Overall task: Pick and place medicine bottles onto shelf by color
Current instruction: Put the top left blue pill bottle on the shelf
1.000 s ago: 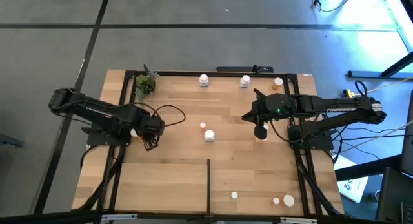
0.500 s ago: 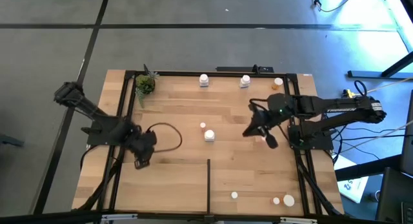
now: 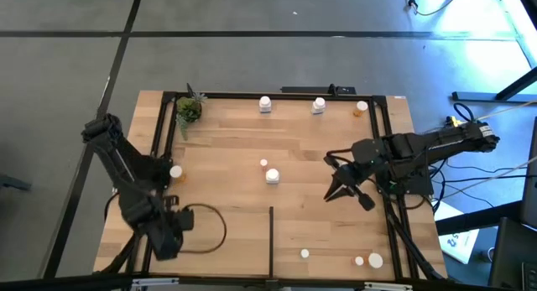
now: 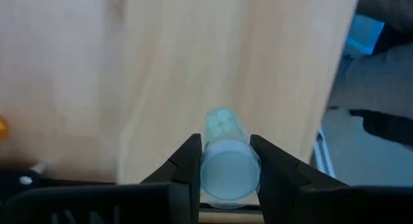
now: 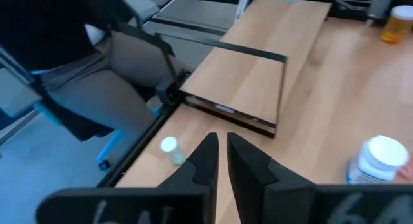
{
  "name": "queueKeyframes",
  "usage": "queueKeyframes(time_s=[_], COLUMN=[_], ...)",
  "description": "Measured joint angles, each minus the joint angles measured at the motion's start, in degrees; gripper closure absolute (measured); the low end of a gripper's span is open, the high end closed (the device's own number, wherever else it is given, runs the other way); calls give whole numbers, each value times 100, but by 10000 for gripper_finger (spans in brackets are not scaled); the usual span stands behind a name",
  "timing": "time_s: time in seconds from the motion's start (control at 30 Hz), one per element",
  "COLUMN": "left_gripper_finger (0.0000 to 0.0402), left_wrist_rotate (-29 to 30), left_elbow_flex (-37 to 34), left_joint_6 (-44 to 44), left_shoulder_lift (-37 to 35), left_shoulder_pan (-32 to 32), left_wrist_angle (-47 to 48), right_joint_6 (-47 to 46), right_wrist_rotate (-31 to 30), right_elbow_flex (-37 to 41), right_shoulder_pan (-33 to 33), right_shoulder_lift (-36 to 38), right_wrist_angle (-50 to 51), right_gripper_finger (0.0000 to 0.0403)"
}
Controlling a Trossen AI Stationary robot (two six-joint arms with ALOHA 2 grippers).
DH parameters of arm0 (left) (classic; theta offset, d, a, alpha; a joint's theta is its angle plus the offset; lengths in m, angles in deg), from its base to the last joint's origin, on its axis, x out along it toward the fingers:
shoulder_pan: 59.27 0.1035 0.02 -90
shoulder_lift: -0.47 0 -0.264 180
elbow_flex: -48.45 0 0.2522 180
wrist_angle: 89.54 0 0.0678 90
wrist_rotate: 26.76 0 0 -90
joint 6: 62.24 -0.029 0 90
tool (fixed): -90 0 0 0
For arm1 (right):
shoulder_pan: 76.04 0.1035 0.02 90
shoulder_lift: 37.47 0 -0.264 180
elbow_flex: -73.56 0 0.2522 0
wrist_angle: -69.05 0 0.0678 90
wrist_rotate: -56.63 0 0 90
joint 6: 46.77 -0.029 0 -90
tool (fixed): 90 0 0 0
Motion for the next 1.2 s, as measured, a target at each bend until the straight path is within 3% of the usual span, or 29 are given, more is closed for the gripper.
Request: queueKeyframes(time_s=[0.23,0.47,1.2], left_gripper_finger=[304,303,302], left_wrist_rotate=[-5,-308,-230], left_elbow_flex=[488,541,541], left_joint_6=[275,566,741], left_shoulder_lift=[631,1059,1275], left_shoulder_pan=[-543,-981,-1332], left_wrist_angle=[-86,-468,-658], right_joint_6=[1,-1,-21], right_wrist_rotate=[-2,-2,-46], right_elbow_flex=[0,0,0], right_shoulder_pan=[202,204,205], right_shoulder_lift=[0,0,-2], right_wrist_angle=[-14,-94,-217], right_gripper_finger=[367,367,367])
